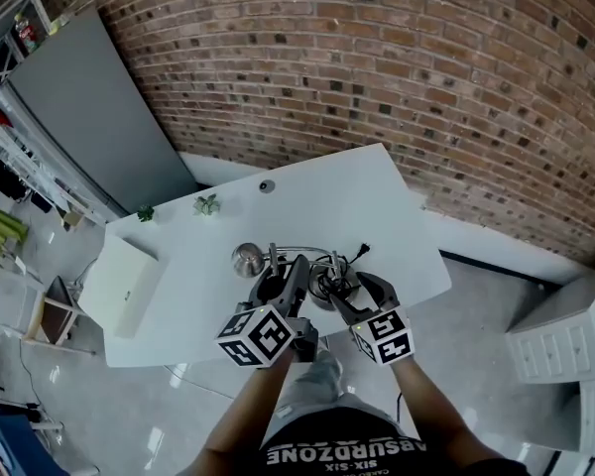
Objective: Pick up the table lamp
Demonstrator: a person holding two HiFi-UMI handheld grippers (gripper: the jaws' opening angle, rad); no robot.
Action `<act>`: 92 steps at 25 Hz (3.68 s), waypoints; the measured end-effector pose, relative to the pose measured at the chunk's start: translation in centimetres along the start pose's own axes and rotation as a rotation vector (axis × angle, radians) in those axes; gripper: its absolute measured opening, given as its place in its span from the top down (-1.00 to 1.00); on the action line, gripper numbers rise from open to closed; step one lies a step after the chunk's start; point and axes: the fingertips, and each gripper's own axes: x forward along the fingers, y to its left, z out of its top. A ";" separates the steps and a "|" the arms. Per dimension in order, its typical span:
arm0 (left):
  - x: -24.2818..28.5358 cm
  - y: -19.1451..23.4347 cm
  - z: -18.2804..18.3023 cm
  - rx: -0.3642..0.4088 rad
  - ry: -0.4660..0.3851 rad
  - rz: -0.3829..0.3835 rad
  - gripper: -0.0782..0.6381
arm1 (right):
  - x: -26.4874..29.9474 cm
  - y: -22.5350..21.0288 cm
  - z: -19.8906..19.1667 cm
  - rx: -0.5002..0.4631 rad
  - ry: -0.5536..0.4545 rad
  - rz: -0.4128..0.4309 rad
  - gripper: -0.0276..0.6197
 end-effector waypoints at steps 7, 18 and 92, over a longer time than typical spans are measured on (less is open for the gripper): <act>1.0 0.3 0.7 -0.052 -0.038 0.017 0.25 | 2.7 -0.5 -0.3 -0.011 0.023 0.030 0.15; 1.4 0.8 1.4 -0.095 -0.094 0.039 0.27 | 5.7 -0.7 -0.6 -0.044 0.040 0.064 0.15; 0.5 -7.4 7.5 0.015 -0.060 -0.270 0.51 | 1.8 -2.0 6.4 -0.046 -0.080 -0.048 0.55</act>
